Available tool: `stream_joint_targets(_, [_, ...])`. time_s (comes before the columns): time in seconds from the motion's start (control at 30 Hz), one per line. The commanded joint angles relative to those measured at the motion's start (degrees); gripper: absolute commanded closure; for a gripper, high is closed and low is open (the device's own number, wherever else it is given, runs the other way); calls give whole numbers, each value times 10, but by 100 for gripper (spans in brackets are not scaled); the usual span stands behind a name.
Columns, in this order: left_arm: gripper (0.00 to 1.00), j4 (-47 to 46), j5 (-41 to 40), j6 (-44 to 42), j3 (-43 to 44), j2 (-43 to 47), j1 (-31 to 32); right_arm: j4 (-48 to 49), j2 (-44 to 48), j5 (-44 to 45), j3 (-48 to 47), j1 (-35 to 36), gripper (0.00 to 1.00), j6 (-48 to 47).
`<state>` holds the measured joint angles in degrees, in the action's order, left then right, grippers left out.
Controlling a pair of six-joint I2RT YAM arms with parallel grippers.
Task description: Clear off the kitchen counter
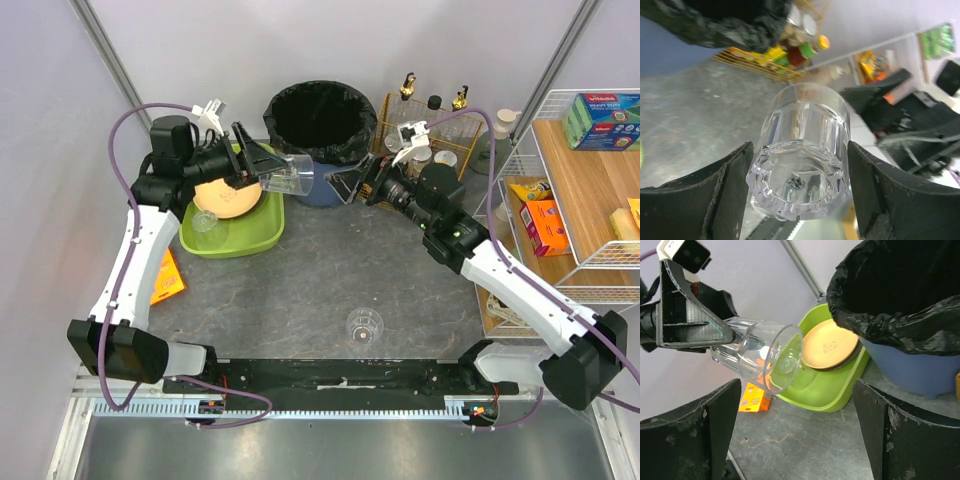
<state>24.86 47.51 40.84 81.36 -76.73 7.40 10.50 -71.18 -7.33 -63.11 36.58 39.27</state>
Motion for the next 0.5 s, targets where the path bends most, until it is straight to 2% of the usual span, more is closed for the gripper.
stream_joint_targets(0.0, [96, 151, -144, -143, 58, -8, -4, -53, 25, 56, -34, 0, 2, -45])
stream_joint_targets(0.2, [96, 240, -318, -201, 90, -32, -5, -94, 35, 67, -25, 0, 2, -53])
stream_joint_targets(0.47, [96, 265, -398, -227, 91, -114, -5, -129, 48, 83, -5, 0, 2, -64])
